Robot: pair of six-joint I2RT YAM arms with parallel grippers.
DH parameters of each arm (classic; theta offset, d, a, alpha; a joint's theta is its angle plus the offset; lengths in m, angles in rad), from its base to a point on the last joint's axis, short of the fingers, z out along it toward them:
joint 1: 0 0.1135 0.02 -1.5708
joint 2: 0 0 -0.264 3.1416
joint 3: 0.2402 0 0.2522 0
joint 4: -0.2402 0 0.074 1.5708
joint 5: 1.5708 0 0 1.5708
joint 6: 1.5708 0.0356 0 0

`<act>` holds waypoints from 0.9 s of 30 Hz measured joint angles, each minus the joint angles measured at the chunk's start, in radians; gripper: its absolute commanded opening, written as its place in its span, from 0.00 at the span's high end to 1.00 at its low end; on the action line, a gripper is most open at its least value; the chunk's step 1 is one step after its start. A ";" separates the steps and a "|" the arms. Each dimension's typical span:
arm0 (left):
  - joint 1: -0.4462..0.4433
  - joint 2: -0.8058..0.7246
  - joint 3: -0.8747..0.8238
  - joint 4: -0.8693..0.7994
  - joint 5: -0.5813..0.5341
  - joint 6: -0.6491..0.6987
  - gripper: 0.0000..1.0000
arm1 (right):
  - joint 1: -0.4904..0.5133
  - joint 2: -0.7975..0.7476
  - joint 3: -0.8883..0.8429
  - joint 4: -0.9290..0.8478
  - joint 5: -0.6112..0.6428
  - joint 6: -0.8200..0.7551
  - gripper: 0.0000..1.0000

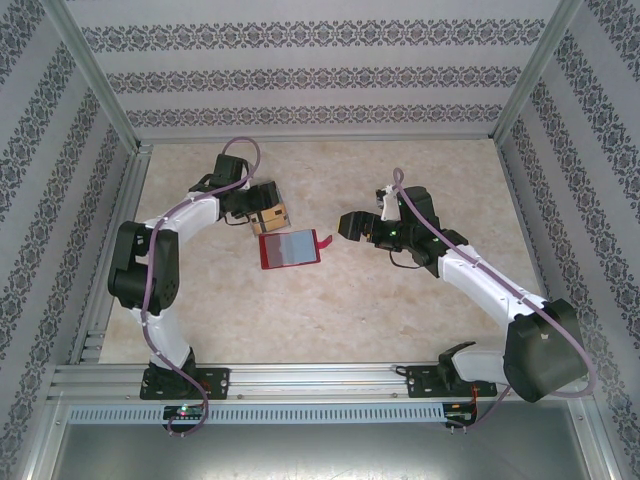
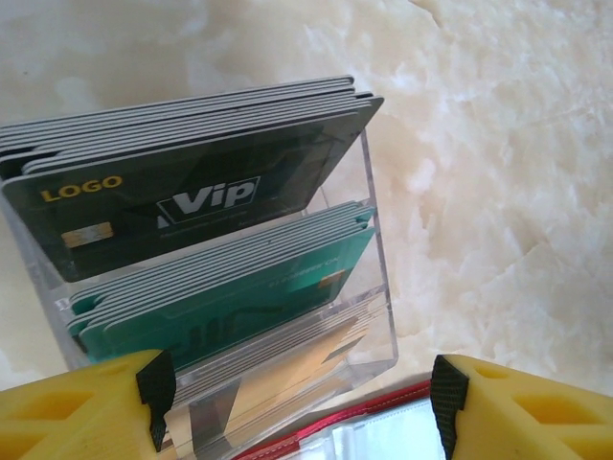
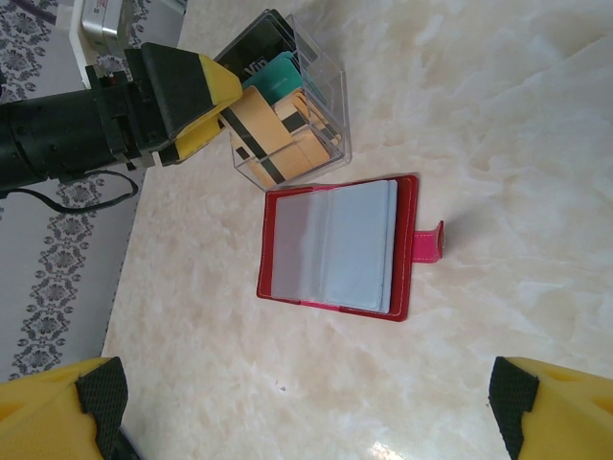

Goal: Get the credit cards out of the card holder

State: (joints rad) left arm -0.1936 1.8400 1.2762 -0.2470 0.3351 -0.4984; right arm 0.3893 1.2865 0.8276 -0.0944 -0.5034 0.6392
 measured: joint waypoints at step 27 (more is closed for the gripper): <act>-0.089 0.073 0.108 -0.017 -0.019 0.008 0.33 | 0.002 0.004 0.000 0.000 0.003 0.001 0.02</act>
State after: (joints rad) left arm -0.2821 1.9129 1.3846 -0.2638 0.3157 -0.4904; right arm 0.3912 1.2903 0.8276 -0.0944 -0.5007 0.6399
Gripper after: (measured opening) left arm 0.688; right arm 0.983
